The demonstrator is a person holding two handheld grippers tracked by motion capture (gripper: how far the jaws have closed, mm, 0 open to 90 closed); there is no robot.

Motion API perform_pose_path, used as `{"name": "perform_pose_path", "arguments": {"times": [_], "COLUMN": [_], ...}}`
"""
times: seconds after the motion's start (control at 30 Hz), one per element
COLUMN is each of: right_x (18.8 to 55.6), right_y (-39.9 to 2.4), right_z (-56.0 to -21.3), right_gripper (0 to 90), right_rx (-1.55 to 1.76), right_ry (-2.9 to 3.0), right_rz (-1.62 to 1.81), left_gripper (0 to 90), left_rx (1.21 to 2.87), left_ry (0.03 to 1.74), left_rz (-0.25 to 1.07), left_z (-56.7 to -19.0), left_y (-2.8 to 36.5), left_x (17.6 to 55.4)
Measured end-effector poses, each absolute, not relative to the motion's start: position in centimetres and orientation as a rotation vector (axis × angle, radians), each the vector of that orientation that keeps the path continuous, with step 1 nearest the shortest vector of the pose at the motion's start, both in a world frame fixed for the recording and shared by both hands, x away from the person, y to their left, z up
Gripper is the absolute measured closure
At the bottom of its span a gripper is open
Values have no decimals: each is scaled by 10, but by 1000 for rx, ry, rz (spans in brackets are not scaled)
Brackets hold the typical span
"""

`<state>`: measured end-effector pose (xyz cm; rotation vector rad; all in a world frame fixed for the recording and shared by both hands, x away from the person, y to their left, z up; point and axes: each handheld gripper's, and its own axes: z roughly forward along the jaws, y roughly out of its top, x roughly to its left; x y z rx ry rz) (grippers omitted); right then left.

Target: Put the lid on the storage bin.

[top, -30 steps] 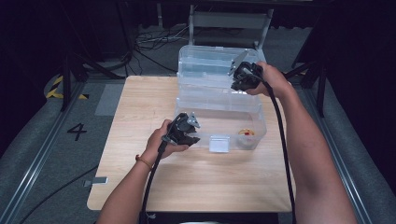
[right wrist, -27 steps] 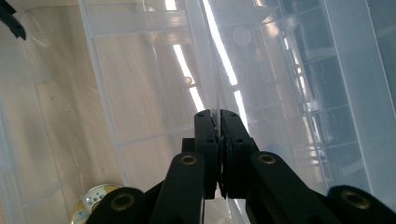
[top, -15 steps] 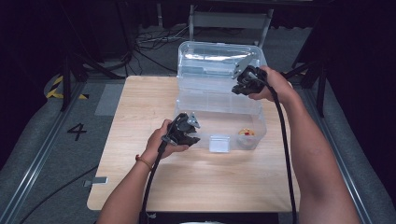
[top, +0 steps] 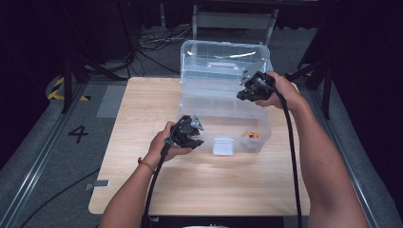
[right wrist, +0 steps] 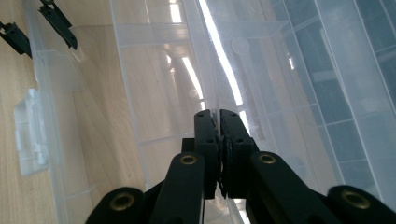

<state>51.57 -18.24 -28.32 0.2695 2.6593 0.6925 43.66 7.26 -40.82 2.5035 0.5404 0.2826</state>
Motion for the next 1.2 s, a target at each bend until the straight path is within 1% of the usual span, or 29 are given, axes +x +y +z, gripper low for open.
{"name": "perform_pose_path", "arguments": {"times": [0.53, 0.83, 1.07, 1.2], "right_x": [503, 497, 495, 493], "right_y": [-184, -186, -188, -189], "right_z": [-287, -289, -292, -293], "right_gripper": [865, 860, 849, 845], "right_rx": [252, 239, 251, 254], "right_ry": [2643, 2646, 2648, 2645], "right_rz": [700, 705, 751, 763], "left_gripper": [637, 627, 690, 696], "left_rx": [2517, 2519, 2473, 2470], "left_ry": [522, 490, 442, 442], "left_rz": [300, 347, 368, 367], "left_z": [-408, -409, -402, -400], "left_y": [72, 72, 77, 79], "left_x": [436, 433, 428, 428]}}
